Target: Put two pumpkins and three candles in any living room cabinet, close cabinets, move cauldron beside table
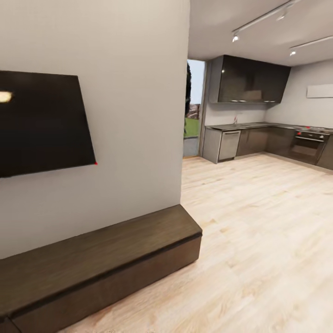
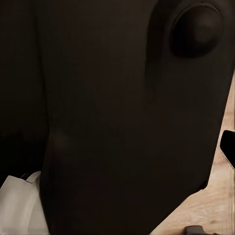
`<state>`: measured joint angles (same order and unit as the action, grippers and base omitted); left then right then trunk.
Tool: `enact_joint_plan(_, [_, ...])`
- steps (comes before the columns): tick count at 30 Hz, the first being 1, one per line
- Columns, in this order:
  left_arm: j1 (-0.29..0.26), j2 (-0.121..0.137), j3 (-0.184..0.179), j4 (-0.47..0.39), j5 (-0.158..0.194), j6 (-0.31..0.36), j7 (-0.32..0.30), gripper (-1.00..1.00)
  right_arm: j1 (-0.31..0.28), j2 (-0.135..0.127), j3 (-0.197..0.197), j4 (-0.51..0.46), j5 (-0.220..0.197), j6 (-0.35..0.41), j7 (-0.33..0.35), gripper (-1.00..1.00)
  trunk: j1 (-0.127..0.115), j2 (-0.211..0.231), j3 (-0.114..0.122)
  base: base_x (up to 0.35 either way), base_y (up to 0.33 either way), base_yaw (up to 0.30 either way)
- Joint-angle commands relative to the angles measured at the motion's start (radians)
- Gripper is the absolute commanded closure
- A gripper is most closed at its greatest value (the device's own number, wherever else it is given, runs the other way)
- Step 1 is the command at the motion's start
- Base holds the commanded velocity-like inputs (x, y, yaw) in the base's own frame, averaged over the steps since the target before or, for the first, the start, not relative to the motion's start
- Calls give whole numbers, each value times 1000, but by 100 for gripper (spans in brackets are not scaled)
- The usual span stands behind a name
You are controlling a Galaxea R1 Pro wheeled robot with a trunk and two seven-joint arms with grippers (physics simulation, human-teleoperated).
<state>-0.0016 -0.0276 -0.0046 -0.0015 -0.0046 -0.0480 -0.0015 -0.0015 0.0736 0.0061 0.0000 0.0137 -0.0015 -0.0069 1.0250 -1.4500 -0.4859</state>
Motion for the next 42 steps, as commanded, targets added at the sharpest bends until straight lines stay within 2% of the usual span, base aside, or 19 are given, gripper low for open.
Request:
enact_joint_plan(1, [0,0,0,0,0,0,0,-100,0,0,0,0,0,0,0,-100,0,0,-1,0,0,282])
enact_joint_plan(6, [0,0,0,0,-1,-8,0,-100,0,0,-1,0,-1,-1,-9,-100,0,0,-5,0,0,274])
enact_joint_plan(14, [0,0,-9,0,-6,-33,4,-100,0,0,-4,0,-7,-5,-64,-100,0,0,-12,0,0,260])
enact_joint_plan(20, [0,0,-11,0,-8,-35,7,-100,0,0,-12,0,-16,-88,-77,-100,0,0,-18,34,-45,237])
enact_joint_plan(24, [0,0,-11,0,-8,-35,7,-100,0,0,-12,0,-18,-108,-77,-100,0,0,-22,80,-129,217])
enact_joint_plan(42, [0,2,-12,0,-8,-36,8,-100,0,-14,-9,0,-17,-111,-75,-100,0,0,-24,91,-141,22])
